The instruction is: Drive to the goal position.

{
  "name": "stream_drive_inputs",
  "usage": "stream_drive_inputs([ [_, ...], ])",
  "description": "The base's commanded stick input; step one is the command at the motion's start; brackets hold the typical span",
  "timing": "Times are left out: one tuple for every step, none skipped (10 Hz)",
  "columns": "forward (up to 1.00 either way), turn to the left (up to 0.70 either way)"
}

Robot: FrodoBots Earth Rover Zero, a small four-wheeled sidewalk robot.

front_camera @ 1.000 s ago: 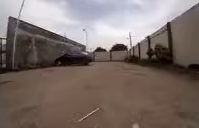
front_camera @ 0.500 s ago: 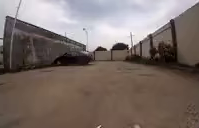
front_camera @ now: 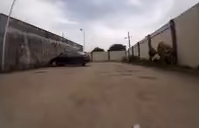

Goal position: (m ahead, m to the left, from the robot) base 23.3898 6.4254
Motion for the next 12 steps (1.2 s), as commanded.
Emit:
stream_drive_inputs([
  [0.7, 0.0],
  [0.7, 0.0],
  [0.7, 0.0],
  [0.7, 0.0],
  [0.7, 0.0],
  [0.7, 0.0],
  [0.7, 0.0],
  [0.7, 0.0],
  [0.7, 0.0],
  [0.7, 0.0],
  [0.7, 0.0],
  [0.7, 0.0],
])
